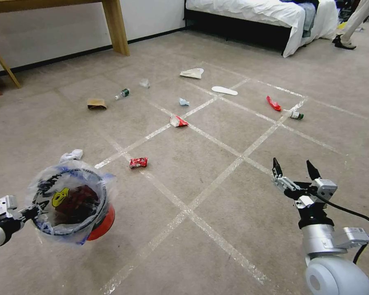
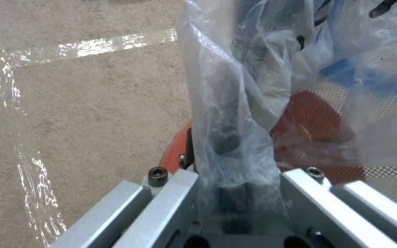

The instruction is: Pick up the trash bin and place the garbage on the floor into it.

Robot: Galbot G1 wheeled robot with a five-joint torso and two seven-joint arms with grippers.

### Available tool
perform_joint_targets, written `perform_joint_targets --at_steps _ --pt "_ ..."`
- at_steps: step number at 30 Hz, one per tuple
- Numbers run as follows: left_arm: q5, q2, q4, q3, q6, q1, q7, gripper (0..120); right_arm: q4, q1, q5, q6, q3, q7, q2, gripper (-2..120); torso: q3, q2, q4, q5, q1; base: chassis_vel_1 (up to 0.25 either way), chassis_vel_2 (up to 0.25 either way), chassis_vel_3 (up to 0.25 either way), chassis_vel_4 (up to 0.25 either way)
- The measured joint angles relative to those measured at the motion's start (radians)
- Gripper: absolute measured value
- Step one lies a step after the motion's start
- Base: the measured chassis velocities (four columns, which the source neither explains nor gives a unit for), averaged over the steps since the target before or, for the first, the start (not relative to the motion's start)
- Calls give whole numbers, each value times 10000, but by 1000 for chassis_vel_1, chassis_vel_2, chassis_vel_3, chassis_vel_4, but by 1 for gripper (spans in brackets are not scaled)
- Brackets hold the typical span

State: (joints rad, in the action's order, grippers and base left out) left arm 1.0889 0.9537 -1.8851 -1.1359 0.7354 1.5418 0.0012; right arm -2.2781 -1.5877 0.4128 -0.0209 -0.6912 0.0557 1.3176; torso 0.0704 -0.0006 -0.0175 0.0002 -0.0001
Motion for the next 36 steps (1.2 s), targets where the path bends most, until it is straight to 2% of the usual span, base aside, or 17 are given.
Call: perform_joint_targets --at_steps 12,36 --pt "-82 13 74 13 1 1 94 1 -12 -53 -138 35 112 -41 161 100 0 0 0 0 0 -10 11 13 -6" --pt "-161 110 52 -8 1 44 161 1 -16 -181 -238 4 126 -54 133 100 0 0 1 1 -1 -86 77 78 -73"
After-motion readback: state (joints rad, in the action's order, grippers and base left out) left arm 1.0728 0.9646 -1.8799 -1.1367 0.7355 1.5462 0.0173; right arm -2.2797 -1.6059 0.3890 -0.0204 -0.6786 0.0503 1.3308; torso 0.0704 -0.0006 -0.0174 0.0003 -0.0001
